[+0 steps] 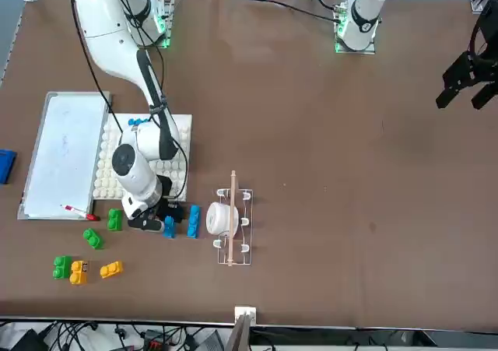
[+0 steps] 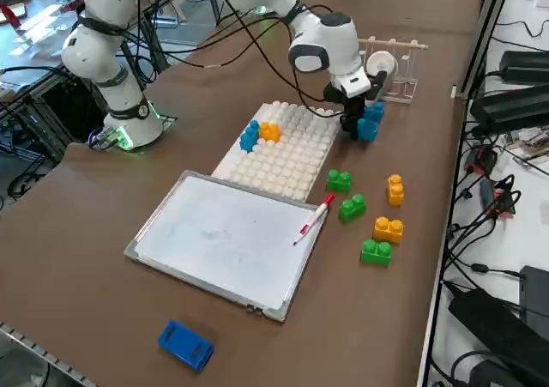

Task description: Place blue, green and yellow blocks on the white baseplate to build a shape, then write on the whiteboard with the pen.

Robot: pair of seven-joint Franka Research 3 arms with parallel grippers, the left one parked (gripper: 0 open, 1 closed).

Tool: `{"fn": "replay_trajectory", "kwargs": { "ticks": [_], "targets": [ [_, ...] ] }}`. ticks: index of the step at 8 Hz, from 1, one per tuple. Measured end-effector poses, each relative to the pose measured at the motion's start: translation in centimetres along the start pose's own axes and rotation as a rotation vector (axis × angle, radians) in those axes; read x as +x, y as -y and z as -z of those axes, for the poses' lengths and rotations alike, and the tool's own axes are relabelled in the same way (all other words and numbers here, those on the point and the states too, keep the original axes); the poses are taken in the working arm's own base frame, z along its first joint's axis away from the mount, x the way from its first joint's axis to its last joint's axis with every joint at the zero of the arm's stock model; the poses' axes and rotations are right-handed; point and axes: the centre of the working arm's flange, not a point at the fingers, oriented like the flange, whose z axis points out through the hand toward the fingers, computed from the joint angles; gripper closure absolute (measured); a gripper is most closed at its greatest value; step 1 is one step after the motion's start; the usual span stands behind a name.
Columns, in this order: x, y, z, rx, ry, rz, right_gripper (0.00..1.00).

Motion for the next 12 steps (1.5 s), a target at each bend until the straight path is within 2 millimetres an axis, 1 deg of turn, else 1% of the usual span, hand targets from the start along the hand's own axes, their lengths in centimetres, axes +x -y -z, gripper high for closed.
{"fn": "replay_trajectory", "kwargs": {
  "ticks": [1,4,9,10,11,12],
  "targets": [
    [0.2,0.3,0.3,0.004,-0.007,0.002,0.58],
    [0.2,0.7,0.4,0.006,-0.009,0.008,0.58],
    [0.4,0.3,0.6,-0.003,-0.008,0.016,0.58],
    [0.7,0.1,1.1,-0.010,0.004,0.047,0.58],
    [1.3,-0.1,2.4,-0.014,0.026,0.105,0.58],
    [1.9,-0.8,4.5,-0.017,0.056,0.189,0.58]
  ]
}}
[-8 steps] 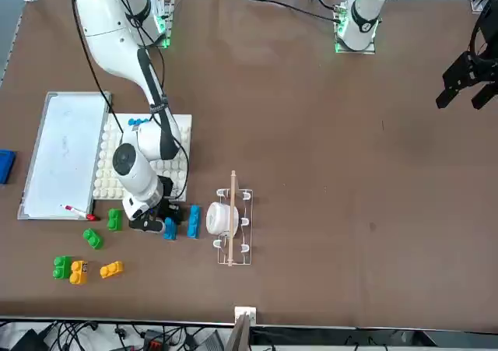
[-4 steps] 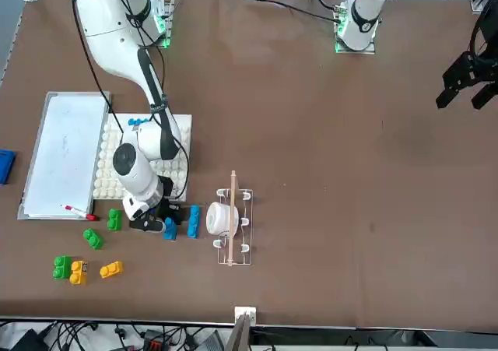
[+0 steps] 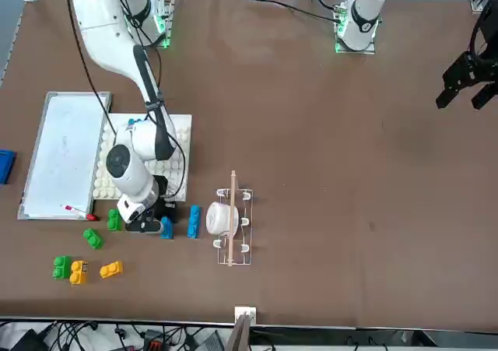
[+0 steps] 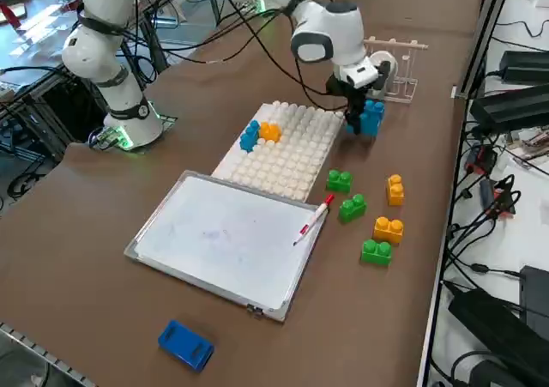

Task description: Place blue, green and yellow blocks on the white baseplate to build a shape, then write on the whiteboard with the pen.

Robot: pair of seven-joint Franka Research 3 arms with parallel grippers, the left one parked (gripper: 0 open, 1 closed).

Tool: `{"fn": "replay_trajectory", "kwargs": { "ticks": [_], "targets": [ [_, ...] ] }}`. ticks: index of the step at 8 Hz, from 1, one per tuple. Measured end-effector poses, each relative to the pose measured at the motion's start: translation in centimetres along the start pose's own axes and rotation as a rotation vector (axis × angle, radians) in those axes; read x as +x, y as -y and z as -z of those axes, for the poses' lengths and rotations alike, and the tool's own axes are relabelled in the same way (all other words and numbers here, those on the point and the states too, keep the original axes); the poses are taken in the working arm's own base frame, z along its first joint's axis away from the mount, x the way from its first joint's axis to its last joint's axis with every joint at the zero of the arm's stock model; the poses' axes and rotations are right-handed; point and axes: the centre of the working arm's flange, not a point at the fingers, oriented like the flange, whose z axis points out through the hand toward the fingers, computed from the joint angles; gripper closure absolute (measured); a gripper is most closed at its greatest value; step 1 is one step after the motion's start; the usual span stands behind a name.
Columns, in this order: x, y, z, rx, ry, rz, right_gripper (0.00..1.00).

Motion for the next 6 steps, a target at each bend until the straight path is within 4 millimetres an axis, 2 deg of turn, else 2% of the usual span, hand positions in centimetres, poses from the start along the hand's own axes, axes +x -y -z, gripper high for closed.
{"fn": "replay_trajectory", "kwargs": {
  "ticks": [2,3,6],
  "targets": [
    [0.0,-3.1,5.0,0.018,0.041,0.231,0.58],
    [-0.9,-4.9,6.6,0.029,0.048,0.351,0.58],
    [-5.3,-8.8,8.5,0.073,0.078,0.729,0.58]
  ]
}}
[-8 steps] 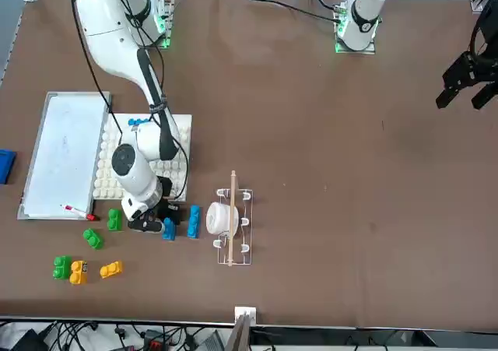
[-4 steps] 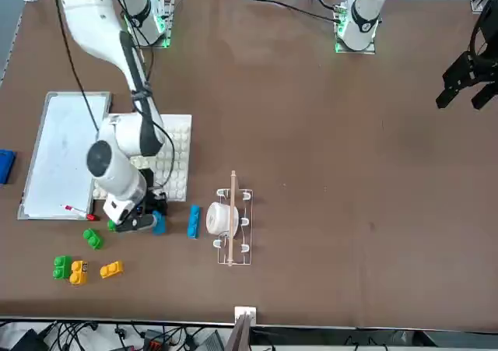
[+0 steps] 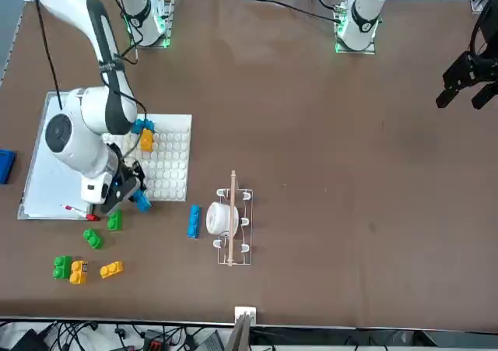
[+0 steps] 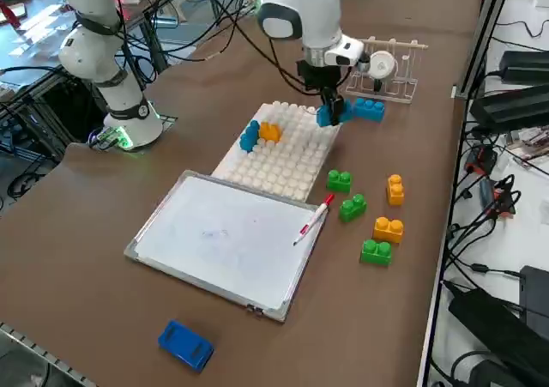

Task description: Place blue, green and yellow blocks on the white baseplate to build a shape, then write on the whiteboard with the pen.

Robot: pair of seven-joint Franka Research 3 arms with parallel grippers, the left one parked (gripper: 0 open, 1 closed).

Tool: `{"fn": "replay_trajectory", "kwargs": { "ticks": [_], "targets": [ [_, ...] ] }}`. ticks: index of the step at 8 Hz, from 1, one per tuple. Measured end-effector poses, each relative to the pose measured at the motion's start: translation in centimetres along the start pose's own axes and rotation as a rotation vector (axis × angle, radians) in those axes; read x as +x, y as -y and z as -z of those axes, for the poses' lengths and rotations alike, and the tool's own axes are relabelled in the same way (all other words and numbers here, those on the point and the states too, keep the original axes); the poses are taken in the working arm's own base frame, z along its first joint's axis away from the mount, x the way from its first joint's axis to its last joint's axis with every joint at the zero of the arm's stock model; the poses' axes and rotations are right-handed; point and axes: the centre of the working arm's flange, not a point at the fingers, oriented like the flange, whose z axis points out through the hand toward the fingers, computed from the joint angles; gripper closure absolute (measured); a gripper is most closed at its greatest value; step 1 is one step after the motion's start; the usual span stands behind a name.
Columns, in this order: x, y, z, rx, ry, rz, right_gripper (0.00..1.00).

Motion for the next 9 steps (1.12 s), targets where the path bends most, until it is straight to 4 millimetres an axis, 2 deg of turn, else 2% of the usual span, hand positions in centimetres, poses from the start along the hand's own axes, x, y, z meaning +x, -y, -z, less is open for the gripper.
{"fn": "replay_trajectory", "kwargs": {
  "ticks": [4,6,7,9],
  "targets": [
    [-6.2,2.5,0.1,0.036,0.000,0.391,0.58],
    [-9.3,2.6,-1.0,0.017,-0.006,0.505,0.58],
    [-10.5,2.4,-1.7,0.011,-0.003,0.544,0.58],
    [-11.6,2.8,-2.7,0.020,0.006,0.591,0.58]
  ]
}}
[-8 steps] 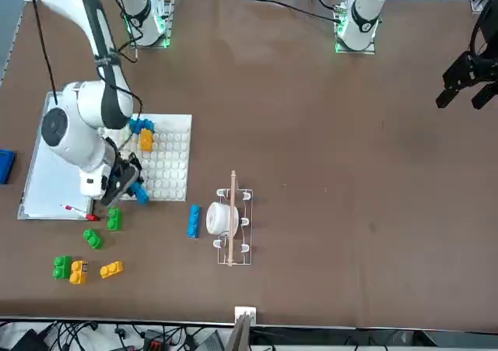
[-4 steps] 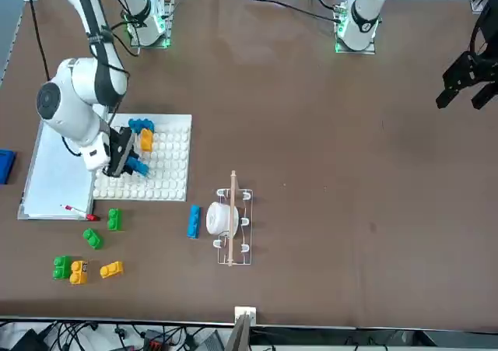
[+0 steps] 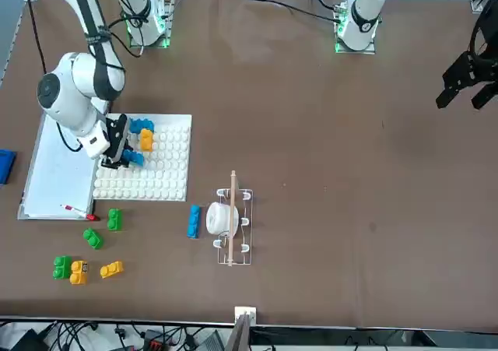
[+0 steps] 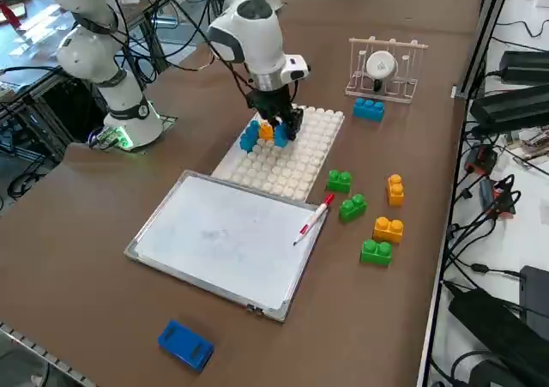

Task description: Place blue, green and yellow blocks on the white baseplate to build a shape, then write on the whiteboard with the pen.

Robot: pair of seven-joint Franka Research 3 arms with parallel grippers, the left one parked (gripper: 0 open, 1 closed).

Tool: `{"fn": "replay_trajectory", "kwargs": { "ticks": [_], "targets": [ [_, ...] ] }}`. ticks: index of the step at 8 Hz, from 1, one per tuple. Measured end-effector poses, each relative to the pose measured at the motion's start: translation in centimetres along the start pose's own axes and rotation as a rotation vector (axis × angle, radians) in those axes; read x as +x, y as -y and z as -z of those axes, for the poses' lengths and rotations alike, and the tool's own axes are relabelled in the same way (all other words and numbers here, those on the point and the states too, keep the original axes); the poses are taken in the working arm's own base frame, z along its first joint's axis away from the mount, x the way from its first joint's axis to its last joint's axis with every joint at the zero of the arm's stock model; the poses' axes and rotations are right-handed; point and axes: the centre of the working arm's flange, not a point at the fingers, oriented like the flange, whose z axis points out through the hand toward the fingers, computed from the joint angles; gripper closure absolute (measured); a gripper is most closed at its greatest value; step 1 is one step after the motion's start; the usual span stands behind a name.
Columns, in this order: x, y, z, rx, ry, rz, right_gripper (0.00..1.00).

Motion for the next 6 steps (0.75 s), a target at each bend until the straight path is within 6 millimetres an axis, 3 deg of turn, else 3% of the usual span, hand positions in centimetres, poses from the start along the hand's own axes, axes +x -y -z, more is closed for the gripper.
{"fn": "replay_trajectory", "kwargs": {
  "ticks": [6],
  "targets": [
    [-0.5,2.4,-2.5,0.001,0.014,0.063,0.58]
  ]
}}
